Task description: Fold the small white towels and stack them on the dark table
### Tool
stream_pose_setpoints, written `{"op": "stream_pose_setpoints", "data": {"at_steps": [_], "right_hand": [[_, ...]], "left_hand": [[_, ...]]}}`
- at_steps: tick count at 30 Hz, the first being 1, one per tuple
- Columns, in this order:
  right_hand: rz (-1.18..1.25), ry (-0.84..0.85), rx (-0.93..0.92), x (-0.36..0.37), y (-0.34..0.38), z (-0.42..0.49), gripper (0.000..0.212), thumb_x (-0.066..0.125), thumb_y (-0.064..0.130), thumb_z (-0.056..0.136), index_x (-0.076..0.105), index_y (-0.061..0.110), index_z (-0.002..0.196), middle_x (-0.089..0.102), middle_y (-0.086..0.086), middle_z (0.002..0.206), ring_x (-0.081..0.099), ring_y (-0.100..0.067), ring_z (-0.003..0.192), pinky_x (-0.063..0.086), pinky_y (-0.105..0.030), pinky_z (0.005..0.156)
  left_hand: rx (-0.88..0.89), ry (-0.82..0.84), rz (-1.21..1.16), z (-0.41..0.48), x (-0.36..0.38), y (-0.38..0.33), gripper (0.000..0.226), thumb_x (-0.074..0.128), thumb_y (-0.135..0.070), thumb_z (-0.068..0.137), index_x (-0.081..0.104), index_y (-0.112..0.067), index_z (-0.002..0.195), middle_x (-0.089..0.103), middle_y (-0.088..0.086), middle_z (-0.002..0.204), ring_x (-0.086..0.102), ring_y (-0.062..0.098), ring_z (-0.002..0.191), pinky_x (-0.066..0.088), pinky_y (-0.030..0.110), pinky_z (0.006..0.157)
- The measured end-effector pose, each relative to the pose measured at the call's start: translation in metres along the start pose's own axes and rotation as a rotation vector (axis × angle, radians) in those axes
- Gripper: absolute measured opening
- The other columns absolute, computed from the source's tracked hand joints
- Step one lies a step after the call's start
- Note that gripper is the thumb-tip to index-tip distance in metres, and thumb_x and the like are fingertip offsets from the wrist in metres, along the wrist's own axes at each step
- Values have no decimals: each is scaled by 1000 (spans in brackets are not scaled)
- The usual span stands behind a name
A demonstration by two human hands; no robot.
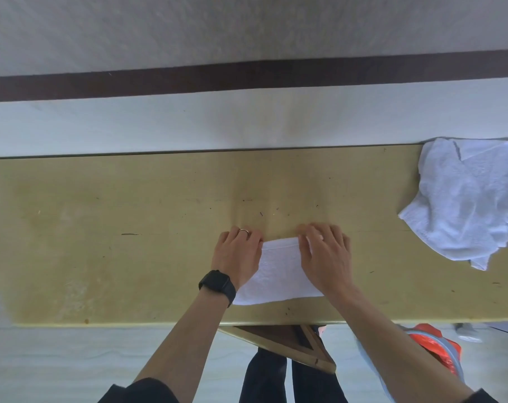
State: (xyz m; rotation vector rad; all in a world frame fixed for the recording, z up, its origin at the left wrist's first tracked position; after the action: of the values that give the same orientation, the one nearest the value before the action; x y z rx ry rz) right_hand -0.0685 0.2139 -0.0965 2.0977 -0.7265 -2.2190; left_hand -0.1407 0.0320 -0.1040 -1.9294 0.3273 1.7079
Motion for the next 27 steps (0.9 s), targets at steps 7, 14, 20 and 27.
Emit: {"op": "stream_pose_setpoints", "data": {"at_steps": [7, 14, 20, 27], "right_hand": [[-120, 159, 245, -6, 4, -69, 27, 55, 35, 92, 63, 24, 115, 62, 3, 116, 55, -24, 103, 40, -39, 83], [-94, 198, -6, 15, 24, -1, 44, 36, 33, 94, 56, 20, 131, 51, 6, 141, 39, -19, 138, 20, -45, 108], [-33, 202, -243, 13, 31, -11, 46, 34, 29, 98, 53, 18, 138, 40, 3, 155, 26, -16, 148, 22, -48, 118], [-27, 227, -331, 3, -4, -102, 65, 43, 43, 100, 29, 12, 155, 16, -2, 165, 15, -17, 152, 17, -48, 122]], "left_hand": [[-88, 34, -11, -21, 2, 2, 17, 50, -28, 92, 64, -21, 85, 63, -5, 76, 59, 20, 70, 47, 33, 65], [-398, 264, -160, -52, -5, 0, 18, 43, -34, 97, 57, -26, 102, 68, -9, 92, 63, 20, 83, 38, 32, 80], [-422, 168, -126, -67, -4, -6, 17, 49, -32, 94, 58, -23, 106, 69, -4, 93, 63, 23, 84, 45, 34, 75], [227, -68, -94, -105, 9, -22, 52, 58, -39, 93, 54, -18, 140, 43, 3, 153, 42, 24, 139, 34, 43, 114]]}}
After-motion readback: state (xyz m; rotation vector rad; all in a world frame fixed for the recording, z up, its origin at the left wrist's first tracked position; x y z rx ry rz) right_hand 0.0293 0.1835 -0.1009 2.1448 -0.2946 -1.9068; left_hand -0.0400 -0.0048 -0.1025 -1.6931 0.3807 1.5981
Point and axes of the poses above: each hand's wrist, its own z-axis towards the middle knuckle, its own x-axis out of the palm, y = z × x, the point moved 4 cm from there along z, towards the middle knuckle
